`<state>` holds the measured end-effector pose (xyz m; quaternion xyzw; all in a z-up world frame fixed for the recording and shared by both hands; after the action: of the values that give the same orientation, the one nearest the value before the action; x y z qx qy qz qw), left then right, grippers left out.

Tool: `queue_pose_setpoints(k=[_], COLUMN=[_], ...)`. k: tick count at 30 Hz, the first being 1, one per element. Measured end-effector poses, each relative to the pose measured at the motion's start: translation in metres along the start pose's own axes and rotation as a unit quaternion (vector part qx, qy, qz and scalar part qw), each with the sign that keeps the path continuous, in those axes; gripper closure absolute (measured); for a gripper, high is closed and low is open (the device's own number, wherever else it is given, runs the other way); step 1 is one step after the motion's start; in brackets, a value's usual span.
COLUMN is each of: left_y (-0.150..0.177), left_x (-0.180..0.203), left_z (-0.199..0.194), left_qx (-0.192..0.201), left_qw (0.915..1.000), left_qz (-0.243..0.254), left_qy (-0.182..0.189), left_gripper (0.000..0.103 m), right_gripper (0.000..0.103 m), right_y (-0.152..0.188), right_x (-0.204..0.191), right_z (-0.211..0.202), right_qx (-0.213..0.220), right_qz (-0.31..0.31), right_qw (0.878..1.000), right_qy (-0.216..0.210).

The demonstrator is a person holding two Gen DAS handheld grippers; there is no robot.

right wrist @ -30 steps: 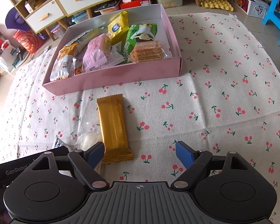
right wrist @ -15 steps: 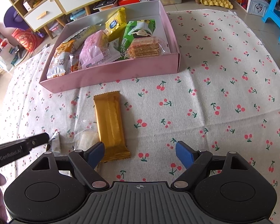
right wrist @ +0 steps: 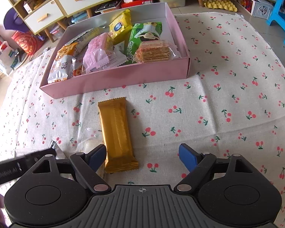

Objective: Organize snacks
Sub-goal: 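Grasp the small blue candy with the left tool while the right tool grasps the gold bar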

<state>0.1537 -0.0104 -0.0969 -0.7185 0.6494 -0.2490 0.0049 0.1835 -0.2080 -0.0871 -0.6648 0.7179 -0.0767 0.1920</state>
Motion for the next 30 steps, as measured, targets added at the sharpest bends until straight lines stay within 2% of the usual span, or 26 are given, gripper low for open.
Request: queue_pose_setpoints(k=[5, 11, 15, 18, 22, 24, 26, 28, 30], left_y=[0.004, 0.005, 0.001, -0.004, -0.015, -0.017, -0.016, -0.014, -0.011], left_x=[0.004, 0.008, 0.004, -0.002, -0.016, -0.019, -0.019, -0.019, -0.019], left_z=[0.009, 0.010, 0.010, 0.008, 0.003, 0.000, -0.004, -0.007, -0.006], left_qx=[0.002, 0.007, -0.005, -0.007, 0.021, 0.027, 0.028, 0.024, 0.022], left_qw=[0.9999, 0.9989, 0.9984, 0.9976, 0.9959, 0.9960, 0.9974, 0.9986, 0.9991], left_qz=[0.000, 0.039, 0.055, 0.066, 0.068, 0.060, 0.044, 0.028, 0.016], left_qy=[-0.014, -0.023, -0.014, -0.019, -0.056, -0.061, -0.050, -0.037, -0.032], left_gripper=[0.065, 0.060, 0.065, 0.066, 0.067, 0.067, 0.065, 0.053, 0.047], right_gripper=[0.018, 0.019, 0.020, 0.021, 0.021, 0.021, 0.021, 0.021, 0.021], right_y=[-0.002, 0.000, 0.003, 0.002, 0.000, -0.003, -0.006, -0.008, -0.009], right_x=[-0.008, -0.011, 0.003, 0.014, 0.024, 0.025, 0.022, 0.015, 0.007], right_z=[0.006, 0.011, 0.015, 0.012, 0.009, 0.006, 0.005, 0.004, 0.006], right_qx=[0.007, 0.007, -0.010, -0.006, -0.001, 0.006, 0.013, 0.020, 0.023], right_qz=[-0.011, -0.043, -0.034, -0.033, -0.014, -0.011, -0.017, -0.032, -0.061], right_qw=[1.000, 0.998, 0.998, 0.997, 0.998, 0.999, 0.999, 0.999, 0.998], right_qy=[0.011, 0.038, 0.061, 0.071, 0.058, 0.049, 0.041, 0.029, 0.017])
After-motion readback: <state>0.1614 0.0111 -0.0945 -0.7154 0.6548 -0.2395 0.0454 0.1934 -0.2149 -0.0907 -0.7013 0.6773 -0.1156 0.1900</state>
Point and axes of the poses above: each gripper's, at about its wrist camera, not at the fingertips, and z roughly the way its jaws point, x to its right, y to its underside, the point moved 7 cm from there along z, roughly the way its jaws point, and after that the axes turned 11 degrees about -z, right-handed, at the moved point
